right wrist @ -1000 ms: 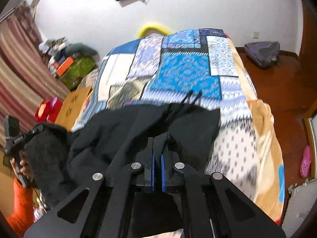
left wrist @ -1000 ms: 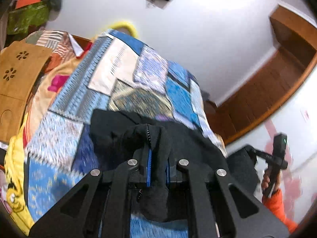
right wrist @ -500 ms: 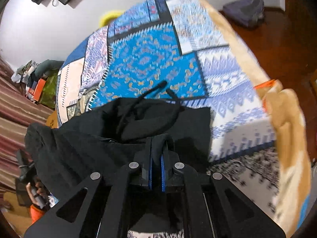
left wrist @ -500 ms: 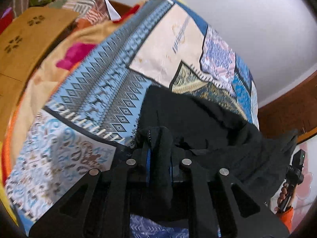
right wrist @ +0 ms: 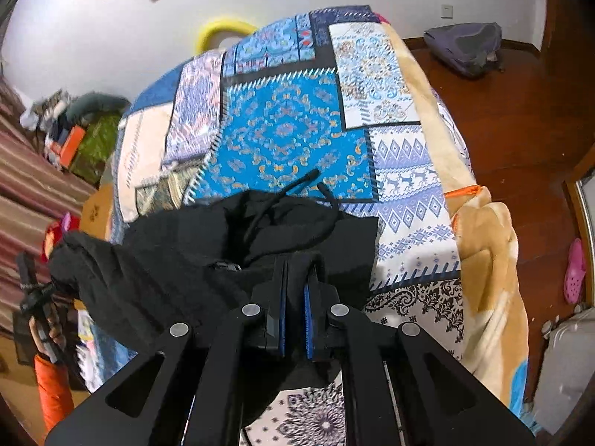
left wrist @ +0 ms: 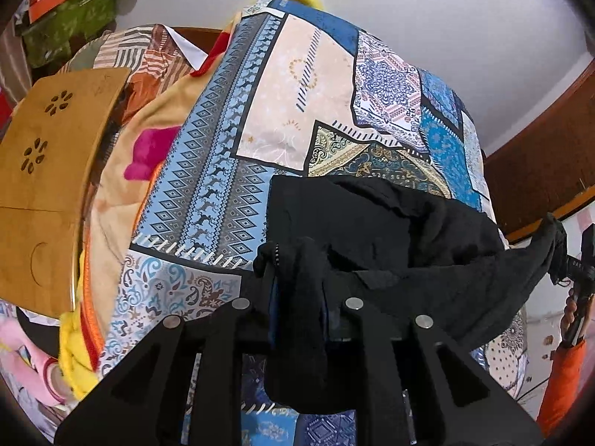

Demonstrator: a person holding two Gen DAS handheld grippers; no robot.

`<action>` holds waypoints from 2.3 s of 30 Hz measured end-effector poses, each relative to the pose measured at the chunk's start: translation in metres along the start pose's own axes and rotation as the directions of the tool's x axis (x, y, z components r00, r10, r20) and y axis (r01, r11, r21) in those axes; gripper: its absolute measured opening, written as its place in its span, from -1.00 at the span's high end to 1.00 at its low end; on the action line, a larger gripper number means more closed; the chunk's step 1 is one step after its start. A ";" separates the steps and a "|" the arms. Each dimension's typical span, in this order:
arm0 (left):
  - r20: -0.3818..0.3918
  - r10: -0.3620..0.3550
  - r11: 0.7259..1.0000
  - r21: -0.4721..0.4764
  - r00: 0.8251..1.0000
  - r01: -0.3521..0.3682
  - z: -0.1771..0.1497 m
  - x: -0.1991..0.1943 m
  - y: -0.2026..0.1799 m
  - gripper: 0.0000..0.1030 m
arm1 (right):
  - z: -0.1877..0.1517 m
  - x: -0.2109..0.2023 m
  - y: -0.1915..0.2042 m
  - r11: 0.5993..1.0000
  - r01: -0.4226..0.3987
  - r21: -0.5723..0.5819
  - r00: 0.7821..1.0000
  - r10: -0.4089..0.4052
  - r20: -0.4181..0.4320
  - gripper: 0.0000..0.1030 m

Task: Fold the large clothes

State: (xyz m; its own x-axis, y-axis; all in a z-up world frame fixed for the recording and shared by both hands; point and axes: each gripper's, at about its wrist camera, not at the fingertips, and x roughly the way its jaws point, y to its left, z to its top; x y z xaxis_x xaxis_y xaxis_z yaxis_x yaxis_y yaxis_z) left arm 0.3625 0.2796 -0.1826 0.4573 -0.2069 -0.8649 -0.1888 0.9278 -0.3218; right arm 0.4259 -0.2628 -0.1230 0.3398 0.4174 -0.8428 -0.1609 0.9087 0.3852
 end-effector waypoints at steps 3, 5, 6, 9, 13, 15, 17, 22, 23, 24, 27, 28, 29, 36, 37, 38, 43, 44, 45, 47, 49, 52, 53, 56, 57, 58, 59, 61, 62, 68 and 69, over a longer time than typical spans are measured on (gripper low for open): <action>-0.018 -0.002 1.000 -0.026 1.000 0.002 0.003 0.002 0.001 0.66 | 0.005 -0.008 -0.002 0.999 0.020 0.039 0.999 -0.022 0.045 0.79; -0.023 -0.002 0.999 -0.036 1.000 0.001 0.003 0.007 0.001 0.64 | 0.007 -0.025 0.005 0.995 0.100 0.023 0.986 -0.102 0.135 0.70; -0.025 0.004 0.999 -0.038 1.000 -0.005 0.003 0.010 0.000 0.64 | 0.006 -0.034 0.010 0.992 0.124 0.010 0.978 -0.124 0.169 0.61; -0.013 0.050 0.999 -0.017 0.999 -0.051 0.000 0.016 -0.007 0.63 | -0.003 -0.052 0.037 0.989 0.131 -0.072 0.964 -0.110 0.242 0.19; -0.007 0.095 0.995 0.010 0.995 -0.095 -0.003 0.022 -0.014 0.62 | -0.028 -0.046 0.089 0.969 0.102 -0.224 0.962 -0.039 0.271 -0.15; -0.006 0.092 0.996 0.002 0.996 -0.092 -0.003 0.022 -0.011 0.62 | -0.040 -0.023 0.119 0.957 0.079 -0.281 0.971 -0.011 0.237 -0.15; -0.008 0.079 0.997 -0.010 0.997 -0.079 -0.003 0.022 -0.008 0.61 | -0.050 0.008 0.141 0.950 0.031 -0.312 0.984 0.026 0.176 -0.15; 0.009 0.089 0.996 -0.005 0.996 -0.089 -0.002 0.010 0.001 0.16 | -0.075 0.104 0.178 0.925 0.092 -0.370 0.995 -0.070 0.073 -0.16; 0.031 0.109 0.994 0.007 0.994 -0.109 -0.001 0.003 0.004 0.07 | -0.077 0.119 0.181 0.914 0.141 -0.380 0.989 -0.117 0.087 -0.20; 0.051 0.121 0.992 0.018 0.991 -0.122 0.000 -0.004 0.007 0.06 | -0.078 0.132 0.183 0.907 0.176 -0.382 0.984 -0.153 0.092 -0.22; 0.121 0.179 0.981 0.048 0.976 -0.186 0.002 -0.031 0.016 0.04 | -0.070 0.143 0.180 0.916 0.215 -0.338 0.976 -0.187 0.114 -0.30; 0.138 0.192 0.978 0.059 0.972 -0.202 0.001 -0.037 0.017 -0.01 | -0.067 0.139 0.177 0.919 0.217 -0.329 0.975 -0.189 0.114 -0.30; 0.159 0.206 0.972 0.081 0.966 -0.220 -0.002 -0.044 0.015 -0.06 | -0.062 0.137 0.175 0.924 0.214 -0.318 0.976 -0.189 0.108 -0.30; 0.216 0.120 0.949 0.263 0.969 -0.176 -0.036 -0.048 -0.042 -0.14 | -0.059 0.100 0.174 0.963 0.115 -0.246 0.989 -0.089 0.114 -0.30; 0.212 0.099 0.942 0.294 0.972 -0.160 -0.041 -0.043 -0.056 -0.14 | -0.060 0.094 0.174 0.962 0.109 -0.250 0.989 -0.080 0.124 -0.30; 0.209 0.072 0.936 0.324 0.975 -0.139 -0.045 -0.037 -0.072 -0.14 | -0.062 0.085 0.175 0.959 0.104 -0.262 0.988 -0.069 0.139 -0.30; 0.199 -0.008 0.909 0.411 0.980 -0.076 -0.060 -0.005 -0.136 -0.14 | -0.075 0.066 0.180 0.928 0.124 -0.351 0.981 -0.062 0.183 -0.30; 0.195 -0.012 0.908 0.413 0.981 -0.071 -0.060 0.005 -0.146 -0.14 | -0.077 0.067 0.179 0.922 0.130 -0.365 0.981 -0.065 0.184 -0.30; 0.188 -0.014 0.909 0.411 0.982 -0.066 -0.060 0.016 -0.154 -0.14 | -0.081 0.070 0.179 0.913 0.139 -0.384 0.980 -0.071 0.185 -0.30; 0.174 -0.009 0.916 0.396 0.985 -0.062 -0.059 0.036 -0.163 -0.14 | -0.085 0.083 0.174 0.897 0.168 -0.408 0.979 -0.102 0.177 -0.32; 0.204 0.021 0.926 0.364 0.979 -0.096 -0.055 0.053 -0.168 -0.15 | -0.086 0.107 0.163 0.889 0.196 -0.414 0.979 -0.153 0.136 -0.32; 0.164 0.037 0.948 0.306 0.986 -0.087 -0.046 0.076 -0.164 -0.16 | -0.086 0.116 0.143 0.914 0.157 -0.375 0.983 -0.109 0.146 -0.57; 0.148 0.039 0.958 0.276 0.988 -0.079 -0.044 0.086 -0.160 -0.16 | -0.086 0.116 0.139 0.921 0.142 -0.363 0.984 -0.094 0.149 -0.61; 0.123 0.043 0.973 0.222 0.992 -0.070 -0.043 0.105 -0.151 -0.20 | -0.084 0.115 0.137 0.920 0.144 -0.365 0.985 -0.096 0.147 -0.61; 0.123 0.039 0.975 0.214 0.992 -0.065 -0.043 0.104 -0.149 -0.20 | -0.085 0.115 0.139 0.917 0.151 -0.370 0.984 -0.102 0.149 -0.61; 0.125 0.040 0.975 0.211 0.991 -0.066 -0.044 0.103 -0.150 -0.20 | -0.086 0.112 0.140 0.916 0.155 -0.370 0.983 -0.107 0.148 -0.61; 0.129 0.049 0.975 0.210 0.990 -0.076 -0.046 0.099 -0.151 -0.20 | -0.088 0.110 0.139 0.917 0.155 -0.367 0.983 -0.108 0.146 -0.61; 0.143 0.072 0.973 0.205 0.987 -0.101 -0.050 0.092 -0.153 -0.19 | -0.089 0.105 0.136 0.924 0.145 -0.354 0.986 -0.105 0.131 -0.61; 0.153 0.088 0.973 0.200 0.984 -0.118 -0.052 0.086 -0.154 -0.19 | -0.091 0.101 0.134 0.928 0.141 -0.344 0.987 -0.103 0.125 -0.61; 0.209 0.123 0.967 0.195 0.970 -0.164 -0.070 0.043 -0.151 -0.19 | -0.096 0.077 0.126 0.948 0.118 -0.297 0.989 -0.087 0.116 -0.61; 0.224 0.126 0.966 0.195 0.966 -0.171 -0.074 0.033 -0.150 -0.19 | -0.098 0.071 0.127 0.947 0.119 -0.297 0.988 -0.085 0.127 -0.61</action>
State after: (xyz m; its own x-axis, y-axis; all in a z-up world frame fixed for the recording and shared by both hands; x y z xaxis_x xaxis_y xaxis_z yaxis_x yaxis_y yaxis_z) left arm 0.3415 0.1103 -0.1915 0.6125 -0.0133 -0.7904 -0.0910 0.9920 -0.0873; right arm 0.3391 -0.1182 -0.1703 0.4670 0.3361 -0.8179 -0.3870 0.9094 0.1527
